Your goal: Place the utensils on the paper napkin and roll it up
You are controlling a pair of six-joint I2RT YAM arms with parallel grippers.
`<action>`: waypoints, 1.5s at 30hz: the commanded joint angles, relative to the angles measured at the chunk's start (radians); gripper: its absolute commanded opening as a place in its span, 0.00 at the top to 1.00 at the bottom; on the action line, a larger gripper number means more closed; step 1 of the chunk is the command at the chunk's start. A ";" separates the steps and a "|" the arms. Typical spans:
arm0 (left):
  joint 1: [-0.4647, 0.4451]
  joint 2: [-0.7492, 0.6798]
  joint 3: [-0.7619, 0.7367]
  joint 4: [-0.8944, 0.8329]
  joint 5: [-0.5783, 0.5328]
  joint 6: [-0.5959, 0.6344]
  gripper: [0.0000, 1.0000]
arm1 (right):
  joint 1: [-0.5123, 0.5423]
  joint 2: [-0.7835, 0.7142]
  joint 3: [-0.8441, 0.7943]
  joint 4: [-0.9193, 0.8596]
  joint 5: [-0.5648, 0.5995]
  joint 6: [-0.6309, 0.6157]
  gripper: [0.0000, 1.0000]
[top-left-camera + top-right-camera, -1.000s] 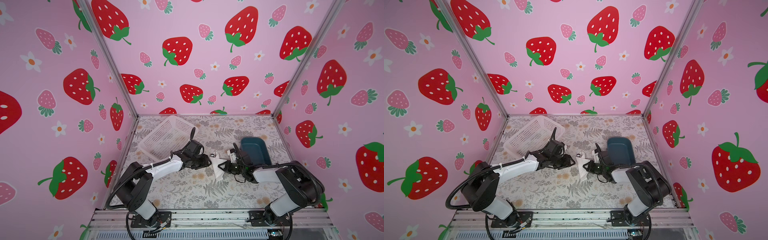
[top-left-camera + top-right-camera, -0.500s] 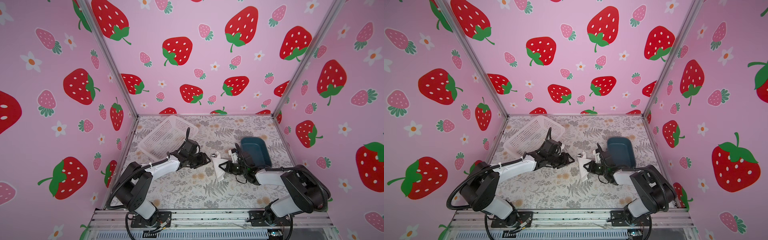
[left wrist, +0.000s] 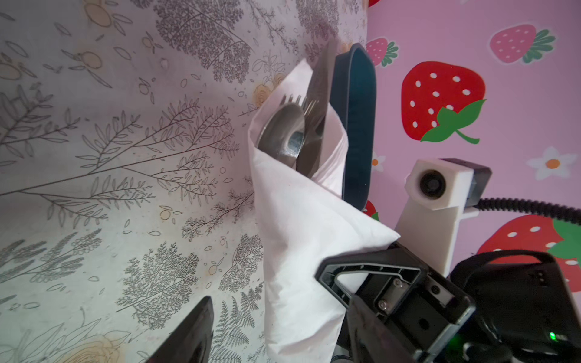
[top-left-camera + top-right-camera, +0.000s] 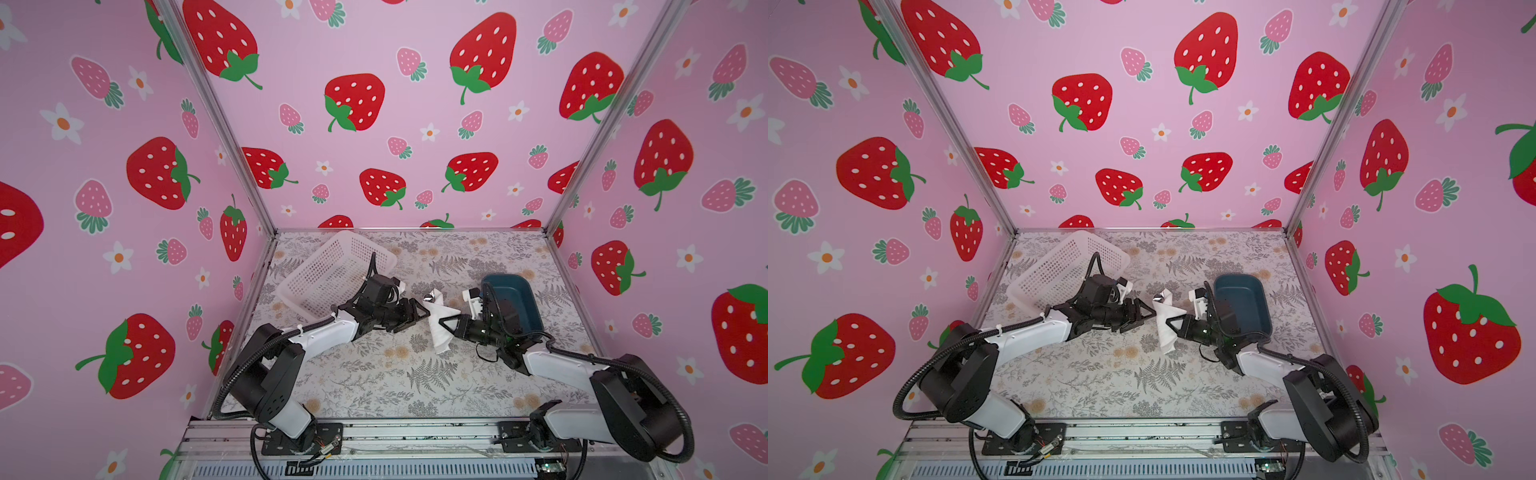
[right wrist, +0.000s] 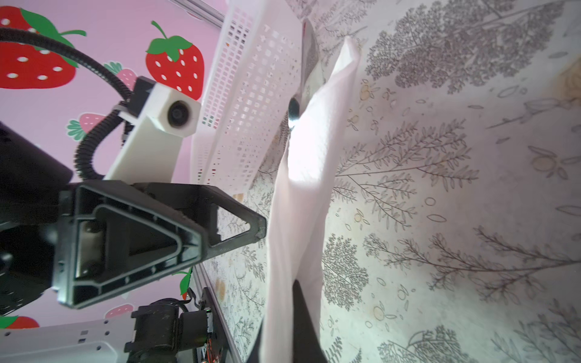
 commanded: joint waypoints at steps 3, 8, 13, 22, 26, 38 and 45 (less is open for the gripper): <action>0.008 -0.021 0.004 0.174 0.125 -0.067 0.26 | -0.030 -0.091 0.007 0.088 -0.061 0.060 0.95; 0.009 -0.004 0.035 0.219 0.163 -0.095 0.25 | -0.060 -0.136 0.014 0.121 -0.103 0.106 0.95; 0.008 0.037 0.073 0.301 0.218 -0.150 0.25 | -0.065 -0.163 0.019 0.178 -0.123 0.151 0.95; 0.007 0.061 0.082 0.419 0.266 -0.222 0.25 | -0.065 -0.170 0.026 0.219 -0.135 0.185 0.95; 0.003 0.069 0.086 0.451 0.285 -0.240 0.28 | -0.065 -0.175 0.030 0.254 -0.142 0.209 0.95; -0.012 0.066 0.094 0.526 0.299 -0.282 0.51 | -0.065 -0.170 0.038 0.290 -0.154 0.233 0.95; -0.011 0.058 0.088 0.536 0.283 -0.284 0.59 | -0.065 -0.184 0.033 0.287 -0.148 0.235 0.94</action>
